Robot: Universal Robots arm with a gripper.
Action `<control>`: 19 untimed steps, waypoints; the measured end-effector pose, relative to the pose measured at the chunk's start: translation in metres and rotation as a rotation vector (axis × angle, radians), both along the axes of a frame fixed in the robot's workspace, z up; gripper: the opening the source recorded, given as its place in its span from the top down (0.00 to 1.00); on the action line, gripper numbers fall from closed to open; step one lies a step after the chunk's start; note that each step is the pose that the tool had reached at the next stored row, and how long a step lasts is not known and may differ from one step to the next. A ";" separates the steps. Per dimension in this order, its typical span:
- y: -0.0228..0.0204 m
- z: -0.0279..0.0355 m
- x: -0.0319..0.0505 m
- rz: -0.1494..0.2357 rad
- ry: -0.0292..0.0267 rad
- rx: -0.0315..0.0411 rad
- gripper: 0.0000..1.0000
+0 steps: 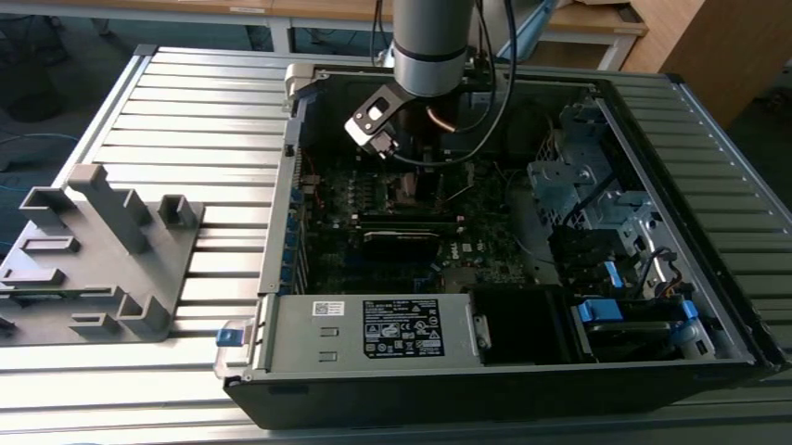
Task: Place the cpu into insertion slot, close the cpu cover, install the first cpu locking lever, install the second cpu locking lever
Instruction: 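Place the cpu into insertion slot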
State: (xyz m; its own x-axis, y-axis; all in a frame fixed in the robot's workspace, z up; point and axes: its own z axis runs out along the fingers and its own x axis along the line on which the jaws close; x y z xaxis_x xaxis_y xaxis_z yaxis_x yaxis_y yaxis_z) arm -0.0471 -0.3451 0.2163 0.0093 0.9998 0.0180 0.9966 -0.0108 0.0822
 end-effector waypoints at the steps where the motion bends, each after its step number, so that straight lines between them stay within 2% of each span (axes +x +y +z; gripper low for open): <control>1: 0.0001 -0.0001 0.0000 0.000 0.0001 0.0004 0.46; 19: 0.0017 -0.0117 -0.0030 0.001 0.0024 0.0009 0.46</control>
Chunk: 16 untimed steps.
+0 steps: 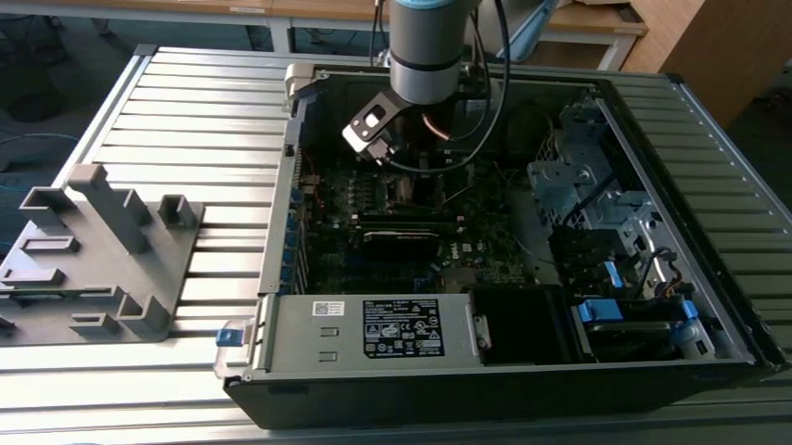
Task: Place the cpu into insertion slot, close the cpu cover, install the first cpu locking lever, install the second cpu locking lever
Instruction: 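Place the cpu into insertion slot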
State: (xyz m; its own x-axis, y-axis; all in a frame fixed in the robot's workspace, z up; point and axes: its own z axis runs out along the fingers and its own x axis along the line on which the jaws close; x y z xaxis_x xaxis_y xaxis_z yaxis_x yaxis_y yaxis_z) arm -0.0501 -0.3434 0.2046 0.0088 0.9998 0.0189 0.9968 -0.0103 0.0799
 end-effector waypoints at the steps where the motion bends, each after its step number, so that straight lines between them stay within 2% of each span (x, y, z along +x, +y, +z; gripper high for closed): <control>1: 0.0000 -0.0006 -0.0001 0.000 0.0001 0.0000 0.46; 11: 0.0001 -0.0035 -0.0001 0.000 0.0008 0.0000 0.46; 16: 0.0017 -0.0053 -0.0008 0.000 0.0007 0.0012 0.46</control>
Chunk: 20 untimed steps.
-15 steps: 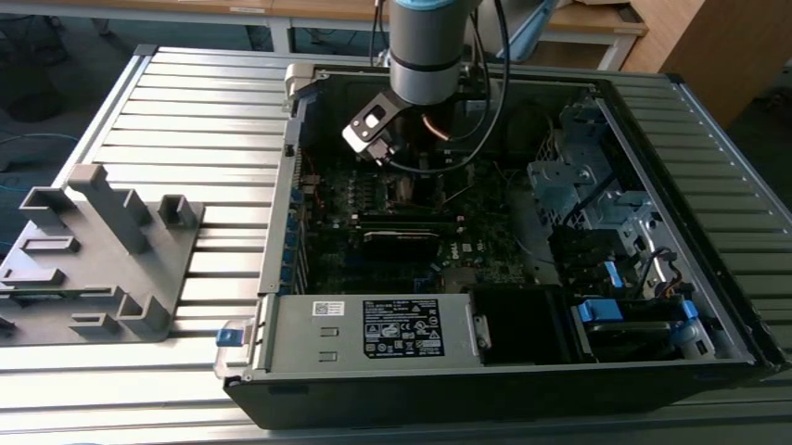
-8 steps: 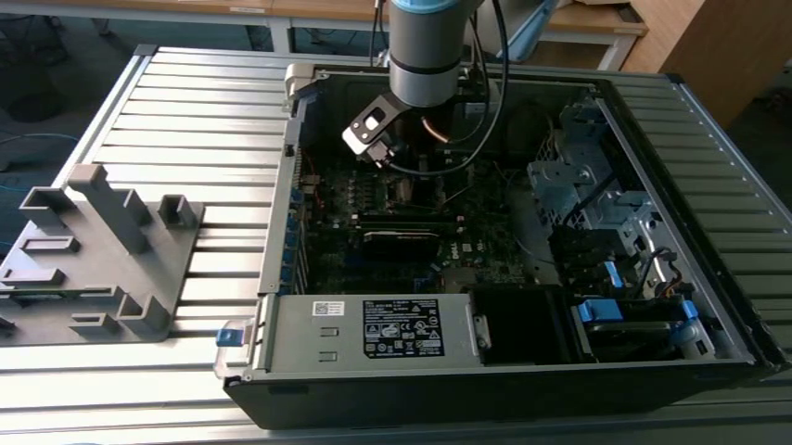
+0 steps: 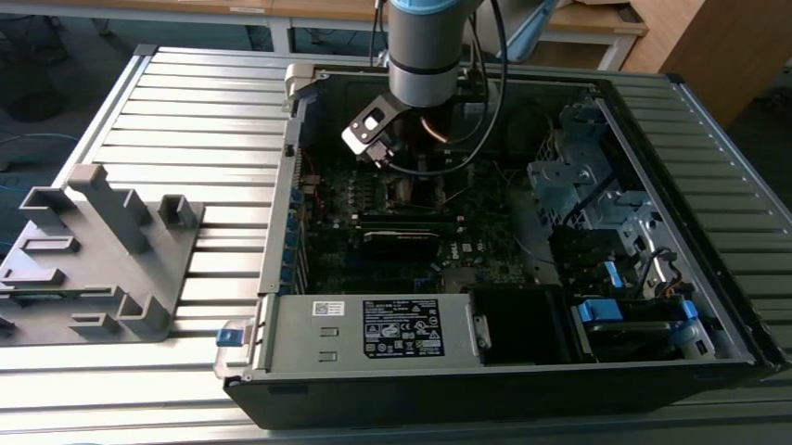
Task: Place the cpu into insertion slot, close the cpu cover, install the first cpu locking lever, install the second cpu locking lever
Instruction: 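Place the cpu into insertion slot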
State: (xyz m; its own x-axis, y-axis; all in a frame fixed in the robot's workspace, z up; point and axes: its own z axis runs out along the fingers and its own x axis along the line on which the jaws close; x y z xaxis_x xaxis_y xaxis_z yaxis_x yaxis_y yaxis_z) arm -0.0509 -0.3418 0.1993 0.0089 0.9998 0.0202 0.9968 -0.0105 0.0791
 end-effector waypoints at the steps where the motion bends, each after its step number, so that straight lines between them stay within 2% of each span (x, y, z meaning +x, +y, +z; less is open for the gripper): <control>1: 0.0000 -0.0011 0.0000 0.000 0.0001 0.0002 0.46; 3: 0.0000 -0.0032 0.0000 0.000 0.0001 0.0009 0.46; 20: 0.0014 -0.0049 -0.0001 0.000 0.0000 0.0012 0.46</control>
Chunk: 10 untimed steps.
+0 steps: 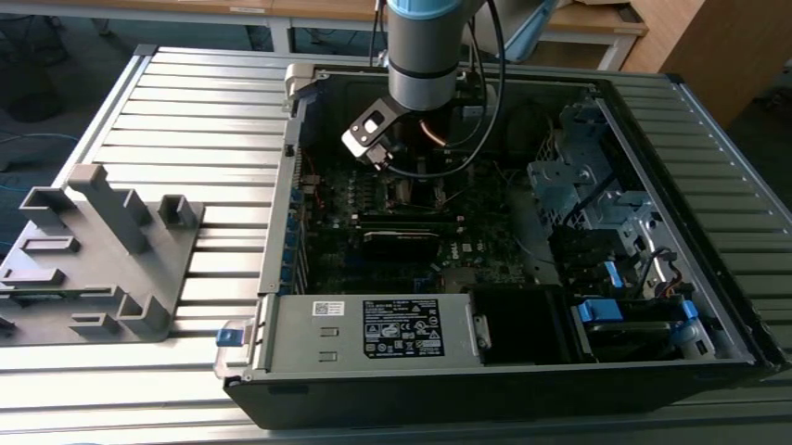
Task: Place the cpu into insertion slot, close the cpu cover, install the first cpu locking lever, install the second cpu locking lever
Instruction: 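Place the cpu into insertion slot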
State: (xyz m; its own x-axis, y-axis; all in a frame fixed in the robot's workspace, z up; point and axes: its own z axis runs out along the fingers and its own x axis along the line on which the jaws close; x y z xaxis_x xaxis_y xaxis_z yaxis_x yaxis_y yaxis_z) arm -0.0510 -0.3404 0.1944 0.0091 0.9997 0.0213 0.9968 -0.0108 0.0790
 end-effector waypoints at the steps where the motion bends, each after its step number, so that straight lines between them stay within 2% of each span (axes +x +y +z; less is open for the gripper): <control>1: 0.0000 -0.0003 0.0000 -0.001 -0.0001 0.0002 0.46; 10: 0.0000 -0.0006 -0.0004 -0.004 0.0001 -0.0001 0.46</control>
State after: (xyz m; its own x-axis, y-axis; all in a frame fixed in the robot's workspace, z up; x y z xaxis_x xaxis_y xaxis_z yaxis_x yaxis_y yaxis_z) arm -0.0514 -0.3404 0.1938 0.0129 0.9997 0.0212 0.9968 -0.0145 0.0790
